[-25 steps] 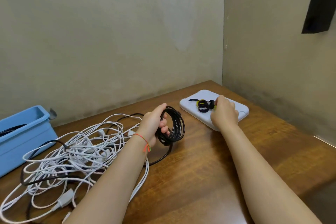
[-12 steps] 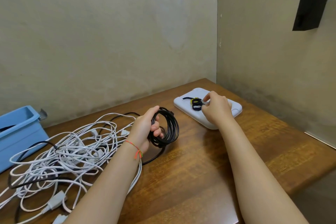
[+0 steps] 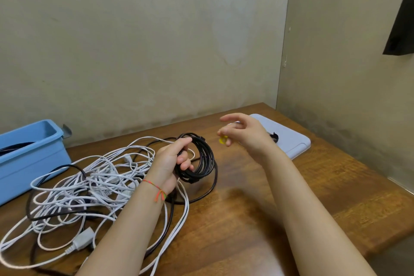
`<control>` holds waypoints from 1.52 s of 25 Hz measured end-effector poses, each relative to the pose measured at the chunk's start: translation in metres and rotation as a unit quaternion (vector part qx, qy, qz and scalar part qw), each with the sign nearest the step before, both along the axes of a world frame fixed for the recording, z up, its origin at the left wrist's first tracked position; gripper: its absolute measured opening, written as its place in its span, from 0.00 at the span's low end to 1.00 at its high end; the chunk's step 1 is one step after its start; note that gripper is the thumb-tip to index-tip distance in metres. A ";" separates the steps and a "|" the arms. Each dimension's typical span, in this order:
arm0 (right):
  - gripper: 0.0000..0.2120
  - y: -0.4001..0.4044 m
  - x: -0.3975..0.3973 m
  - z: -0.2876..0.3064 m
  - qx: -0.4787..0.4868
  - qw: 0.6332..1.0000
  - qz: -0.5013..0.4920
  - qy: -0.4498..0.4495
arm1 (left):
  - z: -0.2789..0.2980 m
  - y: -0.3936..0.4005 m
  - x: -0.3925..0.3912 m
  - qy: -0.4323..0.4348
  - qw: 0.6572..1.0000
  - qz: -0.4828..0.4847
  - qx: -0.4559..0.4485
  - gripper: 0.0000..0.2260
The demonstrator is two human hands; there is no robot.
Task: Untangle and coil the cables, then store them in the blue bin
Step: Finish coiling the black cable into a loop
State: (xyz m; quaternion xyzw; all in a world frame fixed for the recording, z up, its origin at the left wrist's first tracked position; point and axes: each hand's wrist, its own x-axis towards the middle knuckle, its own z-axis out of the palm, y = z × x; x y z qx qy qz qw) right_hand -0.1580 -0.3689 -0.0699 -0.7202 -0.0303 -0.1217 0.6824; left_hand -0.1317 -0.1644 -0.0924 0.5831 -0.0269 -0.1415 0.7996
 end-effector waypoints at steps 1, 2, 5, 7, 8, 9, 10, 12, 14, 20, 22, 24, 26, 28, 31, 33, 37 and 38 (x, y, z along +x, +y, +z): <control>0.12 0.013 0.001 0.003 0.041 0.999 0.034 -0.007 | 0.000 0.002 0.000 -0.002 1.000 0.000 -0.004 0.08; 0.12 0.026 0.003 0.004 0.079 0.995 0.065 -0.006 | 0.000 0.005 0.000 -0.004 1.000 -0.003 -0.009 0.06; 0.12 0.057 0.008 0.002 0.182 0.974 0.132 0.038 | 0.001 0.018 0.001 -0.002 0.999 -0.029 -0.030 0.08; 0.13 0.065 0.007 -0.002 0.222 0.962 0.147 0.062 | 0.001 0.026 0.004 0.004 0.998 -0.051 -0.032 0.09; 0.14 0.067 0.006 -0.005 0.234 0.959 0.146 0.065 | 0.001 0.028 0.005 0.007 0.998 -0.058 -0.028 0.10; 0.16 0.068 0.005 -0.007 0.243 0.957 0.143 0.062 | 0.001 0.029 0.007 0.008 0.998 -0.062 -0.022 0.10; 0.17 0.068 0.004 -0.007 0.246 0.957 0.140 0.056 | 0.002 0.027 0.009 0.007 0.998 -0.065 -0.017 0.10; 0.17 0.067 0.001 -0.005 0.233 0.961 0.144 0.045 | 0.002 0.022 0.013 -0.001 0.998 -0.065 -0.011 0.12; 0.15 0.065 -0.004 -0.002 0.224 0.962 0.148 0.044 | 0.003 0.019 0.015 -0.013 0.998 -0.064 -0.009 0.14; 0.10 0.065 -0.004 -0.001 0.218 0.963 0.158 0.004 | 0.014 0.020 0.014 -0.002 0.996 -0.087 0.021 0.17; 0.13 0.065 -0.003 -0.003 0.231 0.957 0.173 -0.009 | 0.014 0.021 0.014 -0.007 0.991 -0.095 0.091 0.24; 0.16 0.066 -0.003 -0.005 0.234 0.956 0.178 -0.011 | 0.015 0.022 0.012 -0.034 0.979 -0.108 0.170 0.30; 0.15 0.068 -0.005 -0.006 0.213 0.961 0.176 0.000 | 0.016 0.020 0.010 -0.060 0.969 -0.125 0.204 0.37; 0.13 0.073 -0.006 -0.007 0.182 0.968 0.173 0.021 | 0.015 0.017 0.010 -0.072 0.973 -0.111 0.189 0.40; 0.11 0.077 -0.003 -0.011 0.166 0.976 0.132 0.045 | 0.015 0.017 0.012 -0.078 0.985 -0.028 0.153 0.28; 0.11 0.079 -0.002 -0.012 0.161 0.981 0.100 0.044 | 0.017 0.018 0.013 -0.072 0.988 0.014 0.134 0.22; 0.10 0.079 0.000 -0.015 0.139 0.989 0.057 0.014 | 0.019 0.017 0.010 0.006 0.998 0.056 0.042 0.19; 0.10 0.080 0.001 -0.017 0.116 0.993 0.034 0.002 | 0.019 0.016 0.010 0.027 0.998 0.063 0.016 0.18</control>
